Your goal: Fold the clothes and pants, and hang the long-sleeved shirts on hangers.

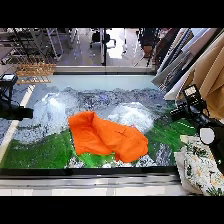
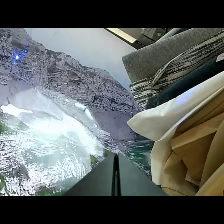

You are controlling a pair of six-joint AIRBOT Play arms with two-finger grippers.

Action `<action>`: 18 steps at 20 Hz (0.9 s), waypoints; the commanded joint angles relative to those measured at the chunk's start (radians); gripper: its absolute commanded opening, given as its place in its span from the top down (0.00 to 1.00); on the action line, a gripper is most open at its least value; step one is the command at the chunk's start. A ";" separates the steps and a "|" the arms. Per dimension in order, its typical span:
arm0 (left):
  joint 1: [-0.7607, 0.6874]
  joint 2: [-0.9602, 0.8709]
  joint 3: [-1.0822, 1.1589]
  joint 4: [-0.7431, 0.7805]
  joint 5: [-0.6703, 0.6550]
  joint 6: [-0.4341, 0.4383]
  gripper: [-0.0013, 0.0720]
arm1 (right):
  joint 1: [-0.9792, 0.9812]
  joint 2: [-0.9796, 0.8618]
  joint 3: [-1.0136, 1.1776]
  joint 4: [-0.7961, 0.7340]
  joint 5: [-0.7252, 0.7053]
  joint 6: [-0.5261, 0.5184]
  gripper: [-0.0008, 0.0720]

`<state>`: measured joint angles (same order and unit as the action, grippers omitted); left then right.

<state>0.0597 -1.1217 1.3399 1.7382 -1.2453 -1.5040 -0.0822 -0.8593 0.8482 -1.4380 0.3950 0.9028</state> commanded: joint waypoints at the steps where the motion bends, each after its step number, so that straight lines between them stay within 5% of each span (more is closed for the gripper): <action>1: 0.001 0.001 0.000 0.000 0.000 0.000 0.97 | 0.001 0.001 0.000 0.000 0.000 0.000 0.97; 18: 0.001 0.000 0.000 -0.040 0.001 0.000 0.97 | 0.002 0.000 0.001 0.005 -0.008 0.002 0.97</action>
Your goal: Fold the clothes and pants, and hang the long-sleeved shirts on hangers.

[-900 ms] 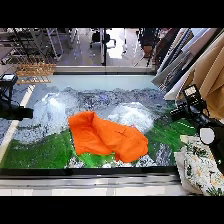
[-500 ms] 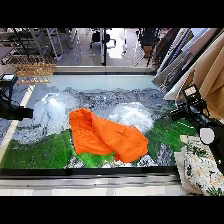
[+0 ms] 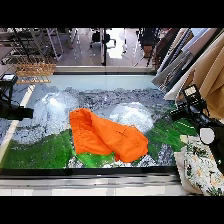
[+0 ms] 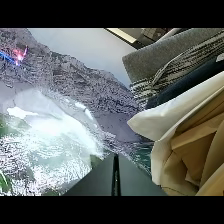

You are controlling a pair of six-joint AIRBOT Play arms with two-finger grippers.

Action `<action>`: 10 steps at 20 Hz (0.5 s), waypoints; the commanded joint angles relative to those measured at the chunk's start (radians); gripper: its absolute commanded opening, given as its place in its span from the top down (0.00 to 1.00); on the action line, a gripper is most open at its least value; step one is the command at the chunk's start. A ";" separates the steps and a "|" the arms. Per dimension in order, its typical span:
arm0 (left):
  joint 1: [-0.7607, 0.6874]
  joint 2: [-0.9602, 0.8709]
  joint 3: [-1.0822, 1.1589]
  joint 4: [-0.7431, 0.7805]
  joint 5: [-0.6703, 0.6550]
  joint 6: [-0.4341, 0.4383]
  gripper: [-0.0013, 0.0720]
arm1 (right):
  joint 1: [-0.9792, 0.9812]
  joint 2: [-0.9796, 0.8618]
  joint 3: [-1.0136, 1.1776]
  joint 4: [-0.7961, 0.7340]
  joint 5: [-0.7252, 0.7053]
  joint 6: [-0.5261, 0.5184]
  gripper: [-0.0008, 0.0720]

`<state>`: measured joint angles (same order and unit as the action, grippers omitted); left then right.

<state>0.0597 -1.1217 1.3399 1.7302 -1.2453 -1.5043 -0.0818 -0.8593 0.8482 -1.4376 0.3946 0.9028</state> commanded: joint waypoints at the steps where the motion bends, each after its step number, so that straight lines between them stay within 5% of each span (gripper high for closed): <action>1: 0.000 0.000 0.000 -0.061 0.000 0.000 0.97 | 0.002 0.000 0.001 0.038 -0.022 0.002 0.97; 4: 0.000 -0.004 0.000 -0.136 0.007 0.001 0.92 | 0.002 0.008 0.001 0.286 0.046 0.102 0.97; 5: 0.000 -0.010 0.000 -0.153 0.006 0.006 0.58 | 0.002 0.012 0.001 0.332 0.084 0.118 0.97; 6: 0.000 -0.018 -0.004 -0.179 -0.001 0.034 0.03 | 0.002 0.013 0.000 0.372 0.149 0.136 0.97; 7: 0.000 -0.027 -0.012 -0.205 -0.008 0.044 0.02 | 0.002 0.012 0.000 0.385 0.230 0.148 0.95; 10: 0.000 -0.079 -0.057 -0.317 -0.002 0.072 0.03 | 0.002 -0.003 -0.008 0.387 0.489 0.232 0.45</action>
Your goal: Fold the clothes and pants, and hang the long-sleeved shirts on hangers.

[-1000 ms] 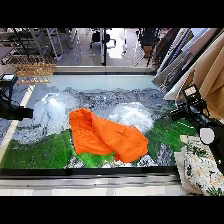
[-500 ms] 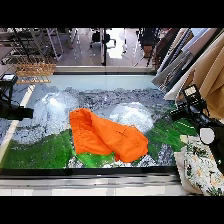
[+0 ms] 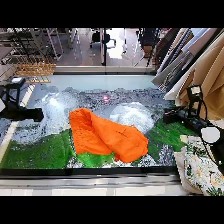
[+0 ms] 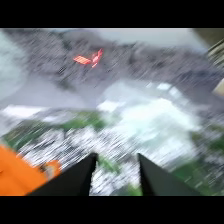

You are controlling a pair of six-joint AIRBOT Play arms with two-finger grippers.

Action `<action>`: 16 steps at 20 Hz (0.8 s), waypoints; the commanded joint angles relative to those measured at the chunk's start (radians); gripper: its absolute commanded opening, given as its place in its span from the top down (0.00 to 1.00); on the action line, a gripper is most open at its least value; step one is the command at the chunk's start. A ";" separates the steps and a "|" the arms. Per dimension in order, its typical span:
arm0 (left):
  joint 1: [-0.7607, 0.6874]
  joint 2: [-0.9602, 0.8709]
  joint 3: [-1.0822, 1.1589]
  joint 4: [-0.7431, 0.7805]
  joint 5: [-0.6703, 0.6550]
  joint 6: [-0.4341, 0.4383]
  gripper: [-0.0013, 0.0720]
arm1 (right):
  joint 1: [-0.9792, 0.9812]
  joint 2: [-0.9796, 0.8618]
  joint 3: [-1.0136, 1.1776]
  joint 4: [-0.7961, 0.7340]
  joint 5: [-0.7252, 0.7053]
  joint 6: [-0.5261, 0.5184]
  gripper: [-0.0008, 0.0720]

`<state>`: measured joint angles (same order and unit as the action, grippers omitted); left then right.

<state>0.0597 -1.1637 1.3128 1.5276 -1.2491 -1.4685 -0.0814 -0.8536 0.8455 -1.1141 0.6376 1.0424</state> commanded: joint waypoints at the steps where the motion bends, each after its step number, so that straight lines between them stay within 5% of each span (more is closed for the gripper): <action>1: 0.000 -0.068 -0.049 -0.197 0.016 0.085 0.03 | 0.001 -0.018 -0.019 0.073 0.346 0.113 0.34; 3: 0.000 -0.150 -0.064 -0.374 0.057 0.178 0.03 | 0.002 -0.037 -0.080 0.110 0.539 0.113 0.33; 6: 0.003 -0.297 -0.063 -0.603 0.181 0.304 0.02 | 0.002 -0.043 -0.237 0.203 0.653 0.088 0.09; 12: 0.003 -0.520 -0.037 -0.747 0.375 0.393 0.02 | 0.002 -0.074 -0.436 0.349 0.577 0.083 0.08; 16: 0.000 -0.586 -0.010 -0.885 0.471 0.468 0.02 | 0.002 -0.222 -0.447 0.541 0.431 -0.060 0.08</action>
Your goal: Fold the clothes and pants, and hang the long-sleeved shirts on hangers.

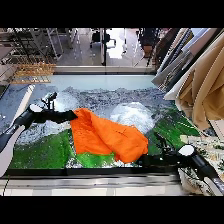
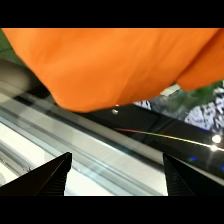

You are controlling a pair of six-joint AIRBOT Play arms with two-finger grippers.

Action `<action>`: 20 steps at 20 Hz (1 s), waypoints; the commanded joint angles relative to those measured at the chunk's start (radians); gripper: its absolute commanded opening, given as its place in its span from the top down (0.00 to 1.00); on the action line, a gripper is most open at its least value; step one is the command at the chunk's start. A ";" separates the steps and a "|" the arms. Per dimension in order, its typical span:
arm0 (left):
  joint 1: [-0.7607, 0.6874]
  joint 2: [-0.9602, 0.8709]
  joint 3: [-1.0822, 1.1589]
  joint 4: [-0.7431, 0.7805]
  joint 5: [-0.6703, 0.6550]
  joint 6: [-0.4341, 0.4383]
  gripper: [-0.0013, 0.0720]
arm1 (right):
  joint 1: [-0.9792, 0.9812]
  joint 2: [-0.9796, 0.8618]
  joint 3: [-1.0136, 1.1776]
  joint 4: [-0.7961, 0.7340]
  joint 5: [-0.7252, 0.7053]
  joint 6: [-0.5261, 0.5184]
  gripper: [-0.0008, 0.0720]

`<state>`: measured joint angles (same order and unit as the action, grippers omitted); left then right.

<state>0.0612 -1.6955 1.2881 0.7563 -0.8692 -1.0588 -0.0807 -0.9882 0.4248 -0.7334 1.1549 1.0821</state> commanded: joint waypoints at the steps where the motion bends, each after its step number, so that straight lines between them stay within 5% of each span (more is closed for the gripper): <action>1: -0.004 -0.062 0.015 -0.140 0.121 0.058 0.02 | 0.001 -0.132 -0.026 0.240 -0.113 -0.160 0.08; 3: -0.011 -0.074 0.015 -0.181 0.148 0.109 0.08 | 0.001 -0.216 -0.023 0.417 -0.142 -0.294 0.13; 4: -0.014 -0.075 0.015 -0.206 0.148 0.164 0.27 | 0.001 -0.241 -0.013 0.462 -0.145 -0.315 0.31; 5: -0.017 -0.075 0.015 -0.239 0.148 0.224 0.63 | 0.001 -0.258 0.001 0.475 -0.154 -0.315 0.67; 6: -0.019 -0.074 0.015 -0.272 0.148 0.261 0.87 | 0.000 -0.264 0.014 0.470 -0.163 -0.313 0.96; 7: -0.019 -0.074 0.015 -0.304 0.146 0.264 0.97 | 0.000 -0.263 0.024 0.471 -0.172 -0.303 0.97; 10: 0.001 -0.032 0.015 -0.341 0.070 0.264 0.97 | 0.000 -0.245 0.090 0.409 -0.029 -0.277 0.98; 15: 0.121 0.206 0.015 -0.338 -0.141 0.278 0.97 | 0.000 0.004 0.276 -0.015 0.057 -0.023 0.97; 16: 0.144 0.248 0.015 -0.338 -0.185 0.278 0.97 | 0.000 0.053 0.288 -0.071 0.051 0.004 0.83; 17: 0.161 0.275 0.015 -0.338 -0.220 0.278 0.97 | 0.000 0.082 0.280 -0.101 0.048 0.050 0.42; 18: 0.175 0.295 0.015 -0.338 -0.253 0.278 0.97 | 0.000 0.086 0.262 -0.110 0.055 0.101 0.28; 20: 0.185 0.302 0.014 -0.338 -0.315 0.275 0.97 | 0.019 0.067 0.180 -0.070 0.048 0.116 0.28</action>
<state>0.2134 -1.4429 1.3025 0.4221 -1.0649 -0.7849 -0.0753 -0.9504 0.6479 -0.7486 1.1992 1.1049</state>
